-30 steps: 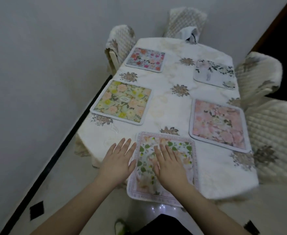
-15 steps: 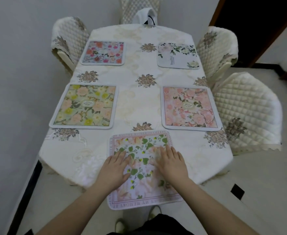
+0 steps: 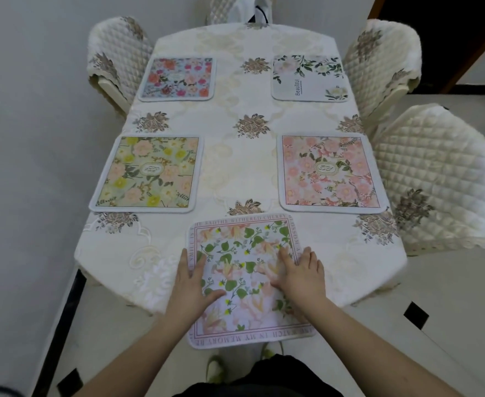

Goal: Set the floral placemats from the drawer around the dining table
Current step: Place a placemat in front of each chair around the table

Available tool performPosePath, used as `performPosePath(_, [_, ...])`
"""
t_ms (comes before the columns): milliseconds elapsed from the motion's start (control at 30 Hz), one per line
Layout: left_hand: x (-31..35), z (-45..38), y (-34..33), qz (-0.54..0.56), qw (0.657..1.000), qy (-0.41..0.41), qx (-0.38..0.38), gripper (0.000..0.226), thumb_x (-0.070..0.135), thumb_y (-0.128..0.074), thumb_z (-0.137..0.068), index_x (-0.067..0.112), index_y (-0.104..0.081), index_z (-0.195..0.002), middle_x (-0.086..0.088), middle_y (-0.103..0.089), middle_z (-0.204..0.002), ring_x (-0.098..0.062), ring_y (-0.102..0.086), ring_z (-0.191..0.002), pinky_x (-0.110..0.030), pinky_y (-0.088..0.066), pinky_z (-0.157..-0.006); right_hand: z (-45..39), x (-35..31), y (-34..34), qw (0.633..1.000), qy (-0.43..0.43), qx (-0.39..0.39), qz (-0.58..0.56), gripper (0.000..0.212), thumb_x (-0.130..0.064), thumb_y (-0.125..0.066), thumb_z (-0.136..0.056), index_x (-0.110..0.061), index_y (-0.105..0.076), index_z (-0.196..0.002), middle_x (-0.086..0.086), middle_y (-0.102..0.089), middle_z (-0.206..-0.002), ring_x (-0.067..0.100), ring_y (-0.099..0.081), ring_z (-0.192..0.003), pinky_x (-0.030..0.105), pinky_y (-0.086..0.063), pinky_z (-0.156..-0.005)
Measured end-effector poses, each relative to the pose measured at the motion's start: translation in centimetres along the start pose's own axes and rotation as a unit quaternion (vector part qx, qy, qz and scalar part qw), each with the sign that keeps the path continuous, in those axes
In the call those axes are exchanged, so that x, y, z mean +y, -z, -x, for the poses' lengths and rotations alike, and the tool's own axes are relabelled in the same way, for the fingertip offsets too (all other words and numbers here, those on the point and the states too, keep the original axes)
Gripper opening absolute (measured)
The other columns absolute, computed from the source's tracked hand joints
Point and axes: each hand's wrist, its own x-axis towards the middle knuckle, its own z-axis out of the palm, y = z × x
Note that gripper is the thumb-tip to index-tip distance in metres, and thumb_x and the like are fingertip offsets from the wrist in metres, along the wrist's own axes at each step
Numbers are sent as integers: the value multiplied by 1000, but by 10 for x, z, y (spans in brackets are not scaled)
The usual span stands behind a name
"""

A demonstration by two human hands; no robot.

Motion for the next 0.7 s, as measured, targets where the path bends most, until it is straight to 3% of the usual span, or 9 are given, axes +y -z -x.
performPosePath(200, [4, 11, 0, 108, 993, 17, 49, 89, 33, -73, -86, 29, -19, -155, 0, 17, -163, -20, 1, -152, -39, -26, -118, 4, 0, 2, 996, -4, 16, -86, 84, -60, -61, -84, -35, -16, -152, 24, -8, -159, 37, -9, -148, 46, -5, -120])
performPosePath(267, [4, 12, 4, 157, 985, 36, 66, 85, 23, -71, -87, 29, -19, -154, -3, 5, -164, -20, -5, -151, -39, -26, -117, 9, 2, 4, 991, -4, 26, -133, 81, -57, -62, -84, -35, -22, -150, 20, -10, -160, 33, -11, -148, 43, -8, -119])
performPosePath(333, [4, 12, 11, 216, 972, 51, 79, 80, 21, -69, -87, 30, -24, -153, -1, -24, -159, -18, -28, -145, -41, -33, -114, 15, 3, 6, 982, 4, 40, -186, 80, -55, -63, -86, -31, -24, -151, 14, -10, -161, 30, -16, -147, 44, -17, -117])
performPosePath(400, [5, 14, 17, 296, 949, 67, 85, 74, 15, -67, -87, 30, -30, -149, 6, -49, -142, -7, -52, -123, -34, -49, -99, 23, 4, 12, 961, 26, 63, -267, 78, -48, -63, -88, -25, -24, -153, 8, -15, -160, 25, -23, -145, 42, -30, -112])
performPosePath(467, [6, 18, 23, 341, 933, 84, 80, 74, 10, -65, -90, 29, -28, -150, 8, -54, -134, -4, -59, -110, -28, -52, -85, 32, 6, 18, 929, 42, 96, -355, 72, -40, -61, -93, -19, -26, -152, 2, -27, -152, 14, -31, -139, 31, -33, -109])
performPosePath(500, [6, 20, 24, 351, 929, 89, 77, 76, 11, -65, -90, 30, -24, -152, 9, -52, -134, -8, -60, -110, -32, -54, -85, 36, 7, 21, 916, 38, 105, -385, 69, -37, -60, -94, -18, -26, -152, -1, -34, -148, 11, -35, -134, 28, -34, -107])
performPosePath(600, [2, 26, 21, 368, 922, 107, 52, 82, 18, -65, -92, 34, -15, -154, 7, -54, -130, -18, -63, -110, -44, -55, -90, 43, 12, 25, 899, -6, 79, -430, 72, -31, -62, -93, -23, -24, -153, -1, -51, -141, 18, -56, -119, 34, -50, -95])
performPosePath(700, [4, 34, 18, 395, 908, 135, 29, 55, 17, -62, -94, 39, -38, -139, 7, -66, -120, -19, -70, -98, -45, -59, -83, 49, 13, 25, 907, -15, 40, -420, 67, -27, -59, -95, -29, -24, -152, 0, -65, -127, 16, -65, -98, 32, -56, -80])
